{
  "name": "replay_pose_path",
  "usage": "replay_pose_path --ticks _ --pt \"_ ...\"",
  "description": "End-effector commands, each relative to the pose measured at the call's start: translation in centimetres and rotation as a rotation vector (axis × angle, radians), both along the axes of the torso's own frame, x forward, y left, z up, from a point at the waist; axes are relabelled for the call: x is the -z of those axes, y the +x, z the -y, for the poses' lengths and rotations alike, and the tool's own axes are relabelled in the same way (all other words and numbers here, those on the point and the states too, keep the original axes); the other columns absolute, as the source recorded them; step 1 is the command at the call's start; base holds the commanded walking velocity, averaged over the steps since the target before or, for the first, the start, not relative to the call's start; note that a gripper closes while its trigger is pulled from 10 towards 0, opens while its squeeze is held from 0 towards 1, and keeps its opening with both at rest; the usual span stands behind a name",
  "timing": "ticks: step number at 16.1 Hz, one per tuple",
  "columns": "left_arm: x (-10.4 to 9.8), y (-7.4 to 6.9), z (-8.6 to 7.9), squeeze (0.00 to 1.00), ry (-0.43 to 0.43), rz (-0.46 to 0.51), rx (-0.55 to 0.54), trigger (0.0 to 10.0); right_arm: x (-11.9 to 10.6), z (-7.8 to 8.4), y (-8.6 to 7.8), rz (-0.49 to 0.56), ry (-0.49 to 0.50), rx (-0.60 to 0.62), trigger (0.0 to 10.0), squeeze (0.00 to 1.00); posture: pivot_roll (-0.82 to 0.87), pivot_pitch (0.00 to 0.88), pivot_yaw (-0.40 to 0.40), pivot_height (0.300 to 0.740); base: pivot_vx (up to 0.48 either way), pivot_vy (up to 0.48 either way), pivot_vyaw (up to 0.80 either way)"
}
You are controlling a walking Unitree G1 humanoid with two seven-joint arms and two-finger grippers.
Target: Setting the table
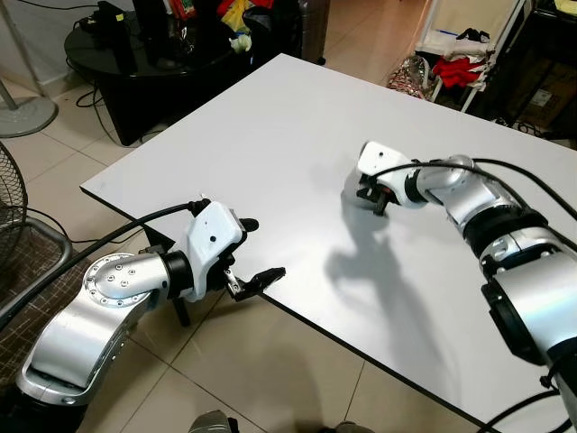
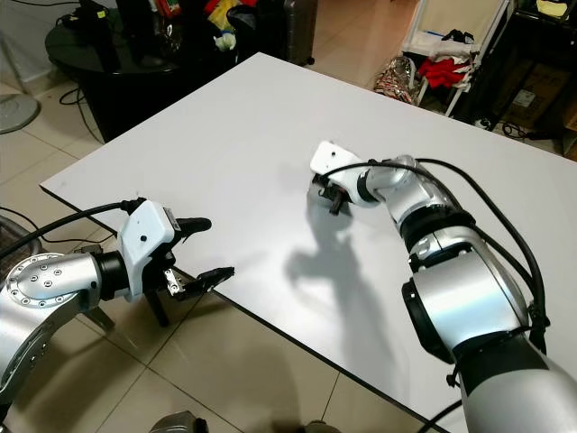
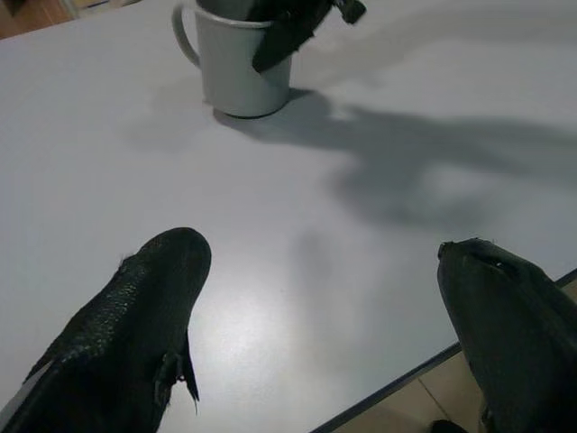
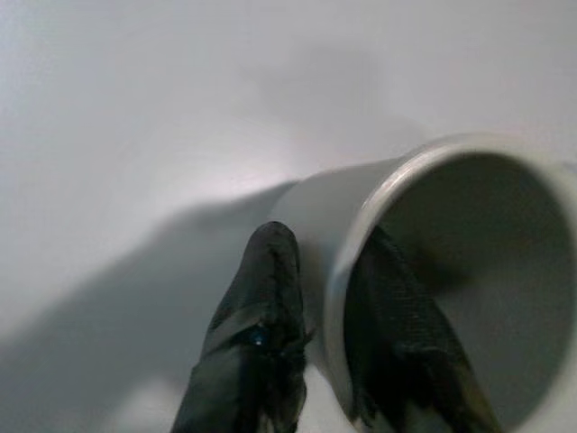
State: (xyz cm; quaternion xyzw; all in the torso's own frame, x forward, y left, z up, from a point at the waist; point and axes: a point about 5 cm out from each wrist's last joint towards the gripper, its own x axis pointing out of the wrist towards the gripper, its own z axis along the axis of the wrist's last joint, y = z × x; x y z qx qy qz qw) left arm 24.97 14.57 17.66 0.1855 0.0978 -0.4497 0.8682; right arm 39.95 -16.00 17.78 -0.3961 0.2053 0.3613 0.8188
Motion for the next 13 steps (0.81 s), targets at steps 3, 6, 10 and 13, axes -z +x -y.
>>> replay_pose_path --ticks 3,6,10,13 --pt "-0.4 0.3 0.1 0.0 -0.003 0.019 0.005 10.0 -2.3 0.4 0.6 0.087 -0.013 0.0 10.0 1.0 0.1 0.059 -0.059 0.74 0.0 0.0 0.0" --pt "-0.5 0.4 0.2 0.0 -0.008 0.03 0.002 10.0 -3.3 0.7 0.7 0.101 -0.023 -0.025 10.0 1.0 0.1 0.046 -0.06 0.74 0.0 0.0 0.0" --pt "-0.5 0.8 0.6 0.0 -0.088 0.091 -0.082 10.0 -5.9 2.2 0.3 0.14 0.308 -0.056 10.0 1.0 0.09 0.016 -0.05 0.74 0.0 0.0 0.0" --pt "-0.1 2.2 1.4 0.0 -0.165 0.146 -0.226 10.0 -5.5 3.4 -1.9 0.193 0.68 -0.071 10.0 1.0 0.06 0.0 -0.008 0.74 0.0 0.0 0.0"
